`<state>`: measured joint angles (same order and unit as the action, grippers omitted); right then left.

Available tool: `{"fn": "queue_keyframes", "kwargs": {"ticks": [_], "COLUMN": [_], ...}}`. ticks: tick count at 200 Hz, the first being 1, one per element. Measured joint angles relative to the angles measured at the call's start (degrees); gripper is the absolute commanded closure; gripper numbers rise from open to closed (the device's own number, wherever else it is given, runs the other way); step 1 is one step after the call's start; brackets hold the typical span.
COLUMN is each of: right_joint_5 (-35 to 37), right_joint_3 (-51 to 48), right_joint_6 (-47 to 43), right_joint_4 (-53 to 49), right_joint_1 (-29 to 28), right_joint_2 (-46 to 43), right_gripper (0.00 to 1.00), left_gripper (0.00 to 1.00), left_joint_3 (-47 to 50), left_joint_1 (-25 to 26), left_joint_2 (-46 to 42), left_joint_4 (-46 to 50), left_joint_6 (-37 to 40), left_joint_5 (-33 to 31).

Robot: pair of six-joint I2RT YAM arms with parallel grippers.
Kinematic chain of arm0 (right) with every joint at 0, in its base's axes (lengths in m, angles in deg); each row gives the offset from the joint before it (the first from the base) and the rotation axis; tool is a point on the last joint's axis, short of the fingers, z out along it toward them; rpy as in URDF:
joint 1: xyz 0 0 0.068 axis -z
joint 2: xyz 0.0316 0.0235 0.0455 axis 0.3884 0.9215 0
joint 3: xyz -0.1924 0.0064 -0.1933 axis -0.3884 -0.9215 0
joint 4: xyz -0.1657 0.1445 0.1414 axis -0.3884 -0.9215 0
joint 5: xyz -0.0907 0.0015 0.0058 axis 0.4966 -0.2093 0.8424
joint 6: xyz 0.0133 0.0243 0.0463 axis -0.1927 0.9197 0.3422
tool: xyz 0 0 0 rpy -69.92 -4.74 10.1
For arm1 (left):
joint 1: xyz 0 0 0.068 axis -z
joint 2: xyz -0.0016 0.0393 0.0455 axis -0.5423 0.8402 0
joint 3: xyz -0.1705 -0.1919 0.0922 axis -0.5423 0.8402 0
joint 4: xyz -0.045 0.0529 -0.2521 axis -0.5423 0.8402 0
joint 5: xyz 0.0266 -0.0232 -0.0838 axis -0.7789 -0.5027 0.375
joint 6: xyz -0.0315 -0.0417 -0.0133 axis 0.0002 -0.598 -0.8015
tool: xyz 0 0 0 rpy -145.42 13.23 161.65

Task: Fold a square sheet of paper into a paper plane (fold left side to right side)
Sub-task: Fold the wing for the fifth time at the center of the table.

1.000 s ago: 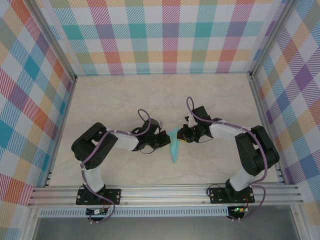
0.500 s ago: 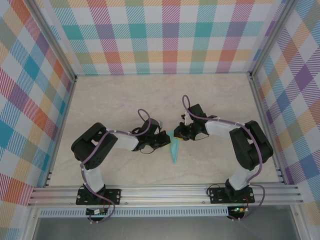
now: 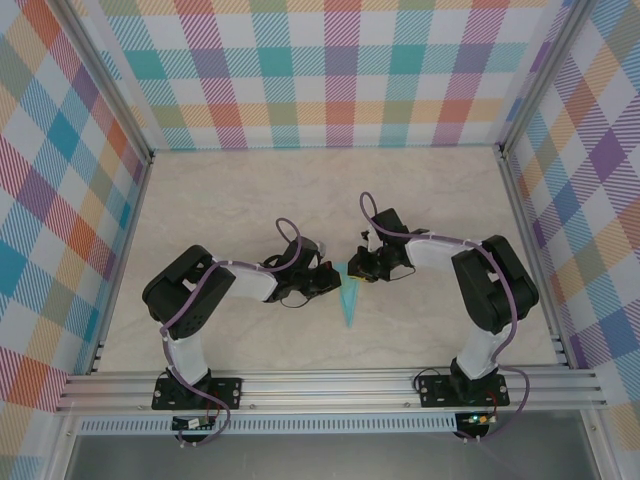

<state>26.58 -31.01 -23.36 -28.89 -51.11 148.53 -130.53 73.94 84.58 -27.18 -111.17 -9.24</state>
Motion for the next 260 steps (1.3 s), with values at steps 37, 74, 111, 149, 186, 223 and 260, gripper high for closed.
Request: {"fn": "queue_keyframes", "kwargs": {"ticks": [37,74,111,149,186,223,260], "right_joint_5": [0.90,1.25,1.92,2.54,3.13,3.39,3.43], "right_joint_3": [0.09,0.33,0.33,0.48,0.52,0.52,0.50], "right_joint_6": [-0.24,-0.63,-0.70,-1.27,-1.84,-1.92,-1.92], "right_joint_4": [-0.83,-1.03,-1.07,-1.73,-2.51,-2.56,-2.51], "right_joint_1": [-0.11,-0.15,-0.26,-0.26,-0.42,-0.44,-0.48], "right_joint_2": [0.13,1.01,1.51,1.70,1.68,1.68,1.68], "right_gripper": [0.85,0.85,0.85,0.85,0.85,0.85,0.86], "left_gripper": [1.00,1.00,1.00,0.96,0.79,0.72,0.74], "left_joint_3": [0.00,0.00,0.00,0.00,1.42,3.78,5.73], "left_joint_1": [0.00,0.00,0.00,0.00,0.00,-0.04,1.66], "left_joint_2": [0.02,0.02,0.02,0.00,-3.23,-11.45,-18.82], "left_joint_4": [0.02,0.04,0.02,-0.02,0.72,4.07,6.27], "left_joint_6": [0.02,0.02,0.02,0.02,0.98,1.97,3.08], "left_joint_5": [0.00,0.00,0.00,0.02,-0.09,-0.90,-0.39]}}
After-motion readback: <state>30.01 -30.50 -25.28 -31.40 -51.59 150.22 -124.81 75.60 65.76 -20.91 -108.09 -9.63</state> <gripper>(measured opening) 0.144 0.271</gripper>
